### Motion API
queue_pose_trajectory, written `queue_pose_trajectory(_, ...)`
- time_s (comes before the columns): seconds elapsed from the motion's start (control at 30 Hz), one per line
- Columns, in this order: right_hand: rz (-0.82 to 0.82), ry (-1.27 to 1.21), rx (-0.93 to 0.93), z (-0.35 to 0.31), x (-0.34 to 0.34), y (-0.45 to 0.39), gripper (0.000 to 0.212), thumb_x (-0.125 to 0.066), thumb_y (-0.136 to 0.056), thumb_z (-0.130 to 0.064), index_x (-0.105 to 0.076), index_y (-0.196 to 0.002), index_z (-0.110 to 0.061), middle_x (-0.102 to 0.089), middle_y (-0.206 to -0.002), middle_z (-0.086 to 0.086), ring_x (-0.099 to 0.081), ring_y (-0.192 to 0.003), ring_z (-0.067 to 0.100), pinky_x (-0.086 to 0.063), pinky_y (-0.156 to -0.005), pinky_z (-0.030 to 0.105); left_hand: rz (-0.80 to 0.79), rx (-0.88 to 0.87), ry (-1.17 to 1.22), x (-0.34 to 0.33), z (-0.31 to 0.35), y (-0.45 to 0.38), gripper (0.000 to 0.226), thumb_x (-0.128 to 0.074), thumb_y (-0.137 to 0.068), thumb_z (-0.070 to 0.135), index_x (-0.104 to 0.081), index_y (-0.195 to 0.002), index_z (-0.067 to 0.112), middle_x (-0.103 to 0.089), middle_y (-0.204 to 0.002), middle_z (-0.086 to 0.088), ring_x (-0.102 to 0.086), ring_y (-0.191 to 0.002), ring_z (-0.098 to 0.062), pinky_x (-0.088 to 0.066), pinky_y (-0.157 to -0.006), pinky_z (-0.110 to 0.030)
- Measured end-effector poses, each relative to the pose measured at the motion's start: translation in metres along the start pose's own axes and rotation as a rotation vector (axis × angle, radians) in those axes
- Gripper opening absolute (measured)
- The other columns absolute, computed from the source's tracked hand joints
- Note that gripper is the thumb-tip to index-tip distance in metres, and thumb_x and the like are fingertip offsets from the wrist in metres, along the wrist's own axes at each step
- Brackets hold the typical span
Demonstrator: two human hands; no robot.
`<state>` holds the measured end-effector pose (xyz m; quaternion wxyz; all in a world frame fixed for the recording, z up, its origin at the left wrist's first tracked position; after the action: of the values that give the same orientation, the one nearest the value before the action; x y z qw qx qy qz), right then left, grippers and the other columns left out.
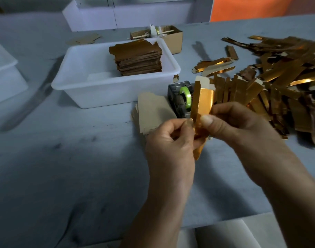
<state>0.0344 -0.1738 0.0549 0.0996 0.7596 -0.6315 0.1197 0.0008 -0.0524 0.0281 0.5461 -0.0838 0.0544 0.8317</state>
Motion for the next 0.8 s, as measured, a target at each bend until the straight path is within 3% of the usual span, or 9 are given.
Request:
queue_pose_trajectory(0.1, -0.009, -0.050, 0.013, 0.000, -0.013, -0.002, 0.051, -0.065, -0.051, -0.057, -0.061, -0.088, -0.022, -0.066, -0.078, -0.002, -0.065, -0.074, 0.011, -0.052, -0.063, 0.024, -0.018, -0.014, -0.056, 0.003, 0.001, 0.002, 0.012, -0.061, -0.093, 0.015, -0.073, -0.093, 0.013, -0.075, -0.085, 0.001, -0.073, -0.079, -0.013, -0.059, -0.069, -0.025)
queue_pose_trajectory(0.2, -0.029, -0.126, 0.006, 0.004, -0.016, -0.004, 0.045, -0.068, -0.057, -0.043, -0.061, -0.089, -0.012, -0.063, -0.090, 0.022, -0.064, -0.086, 0.036, -0.054, -0.082, 0.046, -0.020, 0.011, -0.027, 0.006, 0.001, 0.003, 0.012, -0.060, -0.092, 0.012, -0.072, -0.089, 0.014, -0.075, -0.083, 0.003, -0.073, -0.075, -0.011, -0.058, -0.065, -0.021)
queue_pose_trajectory(0.27, -0.047, -0.159, 0.015, 0.005, -0.014, -0.005, 0.034, -0.067, -0.061, -0.033, -0.063, -0.087, -0.012, -0.062, -0.090, 0.025, -0.063, -0.087, 0.037, -0.056, -0.081, 0.043, -0.037, 0.065, 0.022, 0.006, 0.001, 0.003, 0.013, -0.059, -0.093, 0.012, -0.071, -0.087, 0.014, -0.075, -0.082, 0.005, -0.073, -0.072, -0.010, -0.058, -0.064, -0.021)
queue_pose_trajectory(0.4, -0.067, -0.175, 0.039, 0.010, -0.010, -0.004, 0.027, -0.065, -0.064, -0.028, -0.065, -0.088, -0.016, -0.067, -0.087, 0.014, -0.067, -0.082, 0.020, -0.056, -0.072, 0.022, -0.072, 0.202, 0.134, 0.002, -0.002, 0.007, 0.012, -0.058, -0.093, 0.009, -0.070, -0.089, 0.010, -0.075, -0.085, -0.004, -0.074, -0.076, -0.014, -0.058, -0.064, -0.022)
queue_pose_trajectory(0.47, -0.062, -0.176, 0.046, 0.012, -0.008, -0.002, 0.027, -0.065, -0.065, -0.028, -0.066, -0.089, -0.017, -0.069, -0.087, 0.008, -0.067, -0.084, 0.016, -0.055, -0.071, 0.022, -0.068, 0.249, 0.178, 0.002, -0.003, 0.005, 0.009, -0.061, -0.090, 0.006, -0.065, -0.095, 0.013, -0.073, -0.092, -0.009, -0.074, -0.077, -0.017, -0.058, -0.063, -0.024)
queue_pose_trajectory(0.57, -0.081, -0.186, 0.048, 0.013, -0.005, 0.000, 0.029, -0.063, -0.066, -0.028, -0.065, -0.093, -0.018, -0.071, -0.089, 0.001, -0.067, -0.087, 0.012, -0.055, -0.074, 0.023, -0.058, 0.341, 0.276, 0.006, -0.005, 0.001, 0.025, -0.065, -0.085, 0.002, -0.054, -0.103, 0.014, -0.067, -0.104, -0.019, -0.074, -0.079, -0.024, -0.059, -0.060, -0.028)
queue_pose_trajectory(0.73, -0.074, -0.220, 0.045, 0.017, -0.004, 0.002, 0.030, -0.063, -0.066, -0.027, -0.065, -0.094, -0.018, -0.072, -0.090, -0.001, -0.068, -0.087, 0.010, -0.053, -0.071, 0.025, -0.154, 0.296, 0.221, 0.005, -0.005, 0.004, 0.004, -0.059, -0.089, 0.005, -0.062, -0.090, 0.006, -0.073, -0.089, -0.012, -0.073, -0.081, -0.023, -0.058, -0.062, -0.026)
queue_pose_trajectory(0.8, -0.049, -0.229, 0.049, 0.019, -0.004, 0.003, 0.028, -0.064, -0.065, -0.029, -0.065, -0.092, -0.019, -0.072, -0.088, -0.001, -0.068, -0.086, 0.010, -0.053, -0.070, 0.024, -0.179, 0.255, 0.143, 0.004, -0.004, 0.005, 0.008, -0.058, -0.090, 0.008, -0.066, -0.089, 0.007, -0.074, -0.090, -0.010, -0.074, -0.081, -0.020, -0.058, -0.064, -0.025)
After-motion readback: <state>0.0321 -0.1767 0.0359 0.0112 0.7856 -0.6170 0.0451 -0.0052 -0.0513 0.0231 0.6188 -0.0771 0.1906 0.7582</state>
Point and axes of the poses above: each hand's wrist, its own y-axis away from the middle knuckle, its own x-axis out of the back of the hand, z = x × y, the point moved 3 cm from there along -y, towards the middle knuckle
